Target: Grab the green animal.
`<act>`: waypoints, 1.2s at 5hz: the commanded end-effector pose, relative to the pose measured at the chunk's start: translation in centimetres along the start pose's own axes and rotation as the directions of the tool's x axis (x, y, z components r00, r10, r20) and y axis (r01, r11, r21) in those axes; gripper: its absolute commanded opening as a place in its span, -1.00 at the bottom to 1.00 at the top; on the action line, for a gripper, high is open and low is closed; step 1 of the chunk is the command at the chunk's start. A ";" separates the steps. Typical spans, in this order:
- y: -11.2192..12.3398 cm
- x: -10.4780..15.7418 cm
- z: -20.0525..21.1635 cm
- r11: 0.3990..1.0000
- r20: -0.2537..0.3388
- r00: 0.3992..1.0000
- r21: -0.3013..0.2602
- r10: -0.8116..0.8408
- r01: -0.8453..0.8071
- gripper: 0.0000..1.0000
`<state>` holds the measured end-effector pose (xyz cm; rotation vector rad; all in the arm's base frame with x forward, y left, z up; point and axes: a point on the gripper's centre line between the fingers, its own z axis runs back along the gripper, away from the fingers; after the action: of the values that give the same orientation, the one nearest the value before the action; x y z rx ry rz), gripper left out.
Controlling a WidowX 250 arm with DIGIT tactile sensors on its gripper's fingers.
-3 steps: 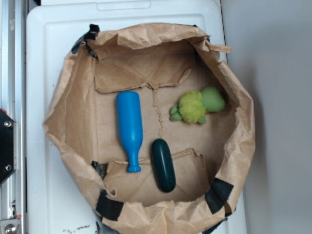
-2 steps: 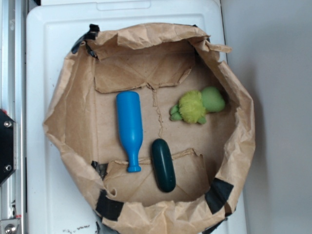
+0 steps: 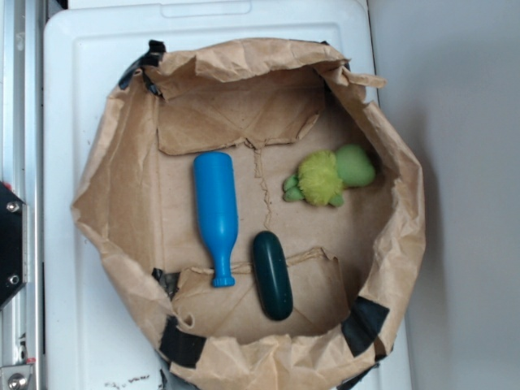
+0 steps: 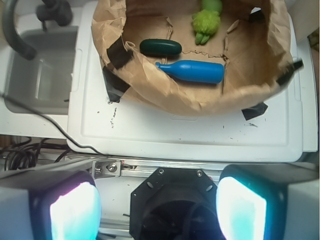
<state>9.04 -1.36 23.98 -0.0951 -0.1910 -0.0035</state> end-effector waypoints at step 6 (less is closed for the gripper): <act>2.5 2.7 -2.7 0.997 -0.047 0.996 0.024 0.077 -0.076 1.00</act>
<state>12.04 0.83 20.92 -0.0825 -0.1164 0.0854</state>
